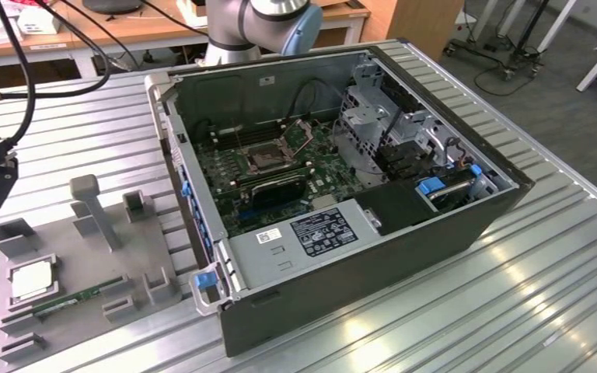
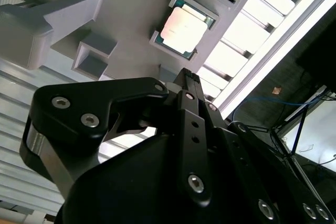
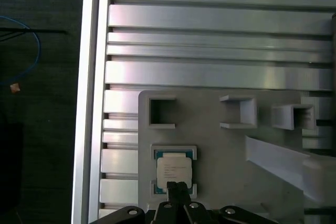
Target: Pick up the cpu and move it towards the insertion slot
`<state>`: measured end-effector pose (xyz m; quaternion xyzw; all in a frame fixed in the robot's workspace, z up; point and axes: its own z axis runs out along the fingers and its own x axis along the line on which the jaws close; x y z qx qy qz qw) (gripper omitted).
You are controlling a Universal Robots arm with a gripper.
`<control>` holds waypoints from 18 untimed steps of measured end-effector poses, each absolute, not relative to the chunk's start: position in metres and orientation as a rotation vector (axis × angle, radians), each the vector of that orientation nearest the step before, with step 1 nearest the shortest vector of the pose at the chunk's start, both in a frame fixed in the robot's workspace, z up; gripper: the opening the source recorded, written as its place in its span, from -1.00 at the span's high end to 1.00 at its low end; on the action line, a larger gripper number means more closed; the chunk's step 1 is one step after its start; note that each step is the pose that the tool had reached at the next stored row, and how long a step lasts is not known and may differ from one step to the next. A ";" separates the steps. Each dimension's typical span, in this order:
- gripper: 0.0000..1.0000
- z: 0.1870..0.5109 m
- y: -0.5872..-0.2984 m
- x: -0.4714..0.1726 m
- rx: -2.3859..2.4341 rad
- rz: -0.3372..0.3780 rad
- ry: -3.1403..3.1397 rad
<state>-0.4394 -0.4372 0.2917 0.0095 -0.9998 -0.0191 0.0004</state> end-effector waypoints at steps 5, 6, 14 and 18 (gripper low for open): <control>0.79 0.292 -0.437 -0.443 0.030 -0.060 -3.140; 0.79 0.292 -0.437 -0.444 0.030 -0.060 -3.140; 0.79 0.292 -0.437 -0.449 0.030 -0.060 -3.140; 0.79 0.292 -0.437 -0.453 0.030 -0.060 -3.140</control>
